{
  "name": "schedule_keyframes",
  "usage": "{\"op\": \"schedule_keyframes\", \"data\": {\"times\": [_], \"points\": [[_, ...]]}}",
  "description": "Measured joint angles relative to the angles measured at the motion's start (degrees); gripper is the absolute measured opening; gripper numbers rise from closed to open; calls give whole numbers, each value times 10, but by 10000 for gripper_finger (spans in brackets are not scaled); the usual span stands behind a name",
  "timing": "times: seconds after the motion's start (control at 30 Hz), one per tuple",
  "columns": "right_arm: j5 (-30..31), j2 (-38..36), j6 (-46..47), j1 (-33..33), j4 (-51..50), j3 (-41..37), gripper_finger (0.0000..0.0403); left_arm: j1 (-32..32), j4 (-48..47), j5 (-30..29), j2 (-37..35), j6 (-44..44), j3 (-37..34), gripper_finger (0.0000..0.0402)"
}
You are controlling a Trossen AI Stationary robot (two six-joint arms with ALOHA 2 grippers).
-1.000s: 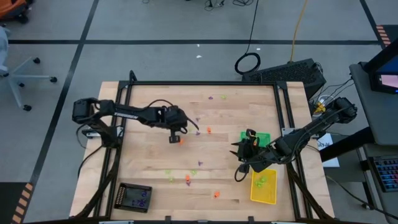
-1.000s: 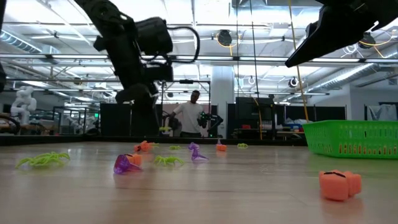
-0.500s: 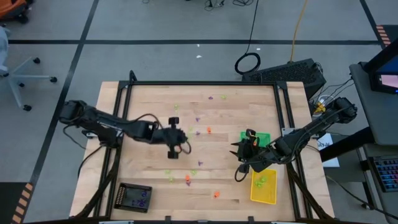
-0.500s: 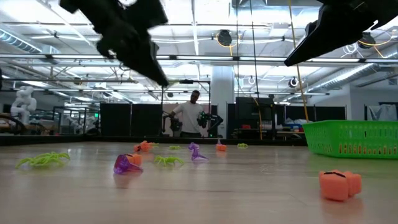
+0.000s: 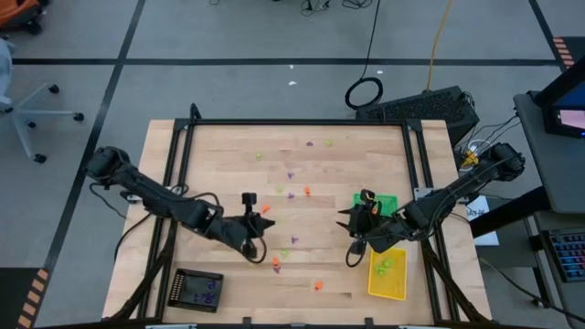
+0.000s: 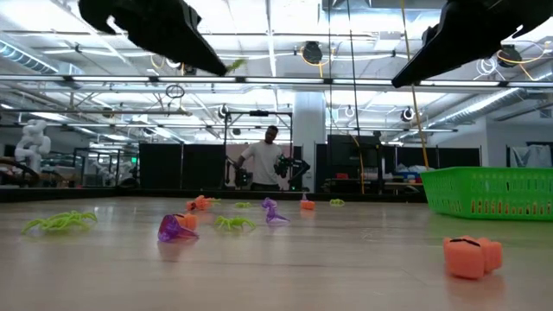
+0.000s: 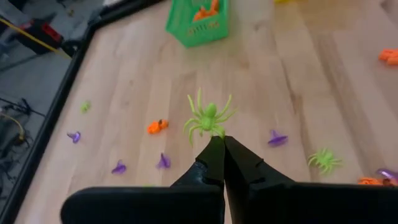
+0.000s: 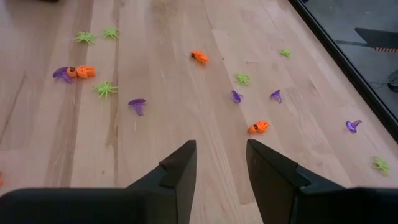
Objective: Sort Halloween decoration
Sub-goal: Put the green spider toy into the yellow bin
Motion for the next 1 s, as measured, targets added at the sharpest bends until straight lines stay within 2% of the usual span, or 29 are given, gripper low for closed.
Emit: {"op": "schedule_keyframes", "data": {"times": [0.17,0.5,0.77,1.0], "points": [[27,0,0,0,2,0,126,-24,47,-36,0,10,0,0],[28,12,0,-14,11,0,126,-28,99,-68,0,43,0,0],[26,40,-7,-27,12,0,126,-25,182,-62,0,162,0,0],[24,41,-20,-28,31,0,126,-25,198,-60,0,277,0,0]]}}
